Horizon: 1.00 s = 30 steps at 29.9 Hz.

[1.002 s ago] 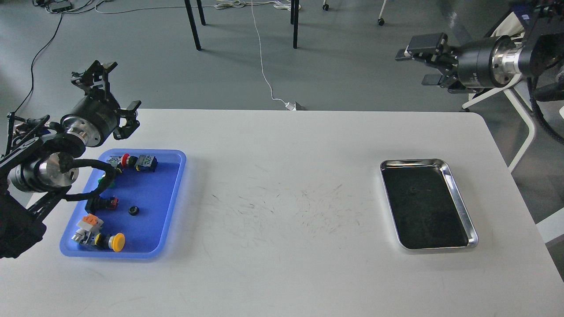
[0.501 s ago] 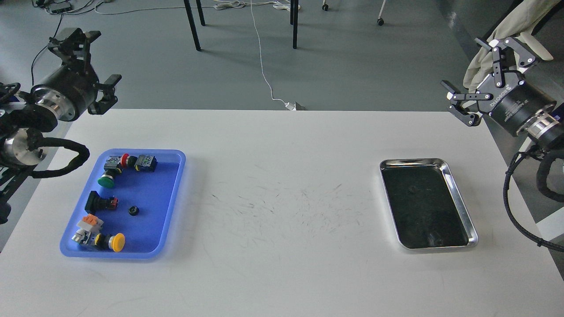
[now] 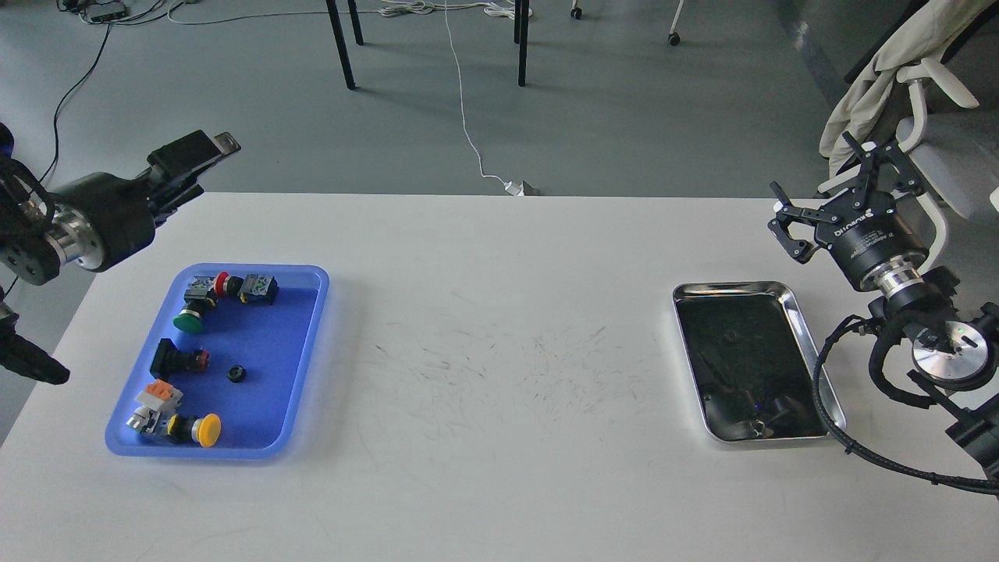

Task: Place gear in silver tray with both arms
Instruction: 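Grasp another black gear in the blue tray with the left gripper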

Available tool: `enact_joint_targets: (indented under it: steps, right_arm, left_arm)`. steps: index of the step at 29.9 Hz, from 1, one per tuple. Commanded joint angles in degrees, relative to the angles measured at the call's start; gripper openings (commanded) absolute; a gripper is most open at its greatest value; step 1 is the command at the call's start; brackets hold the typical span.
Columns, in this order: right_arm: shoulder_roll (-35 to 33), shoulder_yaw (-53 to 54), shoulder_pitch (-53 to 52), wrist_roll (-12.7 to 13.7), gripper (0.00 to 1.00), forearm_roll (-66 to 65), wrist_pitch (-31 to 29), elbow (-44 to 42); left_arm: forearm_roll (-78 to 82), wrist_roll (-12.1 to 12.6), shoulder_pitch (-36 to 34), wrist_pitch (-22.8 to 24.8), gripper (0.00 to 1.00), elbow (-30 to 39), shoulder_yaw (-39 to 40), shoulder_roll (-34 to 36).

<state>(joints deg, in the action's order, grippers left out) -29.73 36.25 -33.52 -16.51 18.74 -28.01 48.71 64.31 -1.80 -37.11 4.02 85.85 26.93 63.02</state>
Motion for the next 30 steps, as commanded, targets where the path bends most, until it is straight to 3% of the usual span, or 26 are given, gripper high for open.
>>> enact_joint_targets:
  steps: [1, 6, 9, 12, 16, 19, 30]
  right_arm:
    - [1.25, -0.39, 0.12, -0.02, 0.97, -1.42, 0.01, 0.6]
    - [0.55, -1.35, -0.93, 0.33, 0.97, -6.07, 0.01, -0.63]
    - [0.55, -1.62, -1.63, 2.17, 0.97, -6.79, 0.01, -0.11]
    - [0.55, -1.71, -1.98, 7.17, 0.98, -6.79, 0.01, -0.1]
    - [0.46, -0.48, -2.07, 16.93, 0.98, -5.91, 0.01, -0.28]
    - [0.19, 1.62, -1.99, 20.37, 0.98, -4.77, 0.01, -0.28]
    - [0.46, 7.08, -0.93, 19.85, 0.98, -3.01, 0.01, -0.1]
  left_arm:
    - [17.64, -0.57, 0.02, -0.59, 0.98, 0.63, -5.74, 2.63]
    - [34.54, -1.28, 0.63, -3.75, 0.97, 0.54, -9.7, 2.81]
    - [42.27, -1.45, 0.89, -5.6, 0.97, 0.37, -11.99, 2.19]
    - [47.21, -1.37, 0.89, -5.69, 0.97, 0.37, -13.22, 0.44]
    - [50.99, -1.37, 1.24, -5.6, 0.96, 0.37, -13.49, -2.11]
    - [53.18, -1.45, 2.65, -5.52, 0.96, -0.51, -13.66, -4.22]
    - [56.53, -2.51, 6.34, -5.52, 0.95, -6.66, -14.72, -9.15]
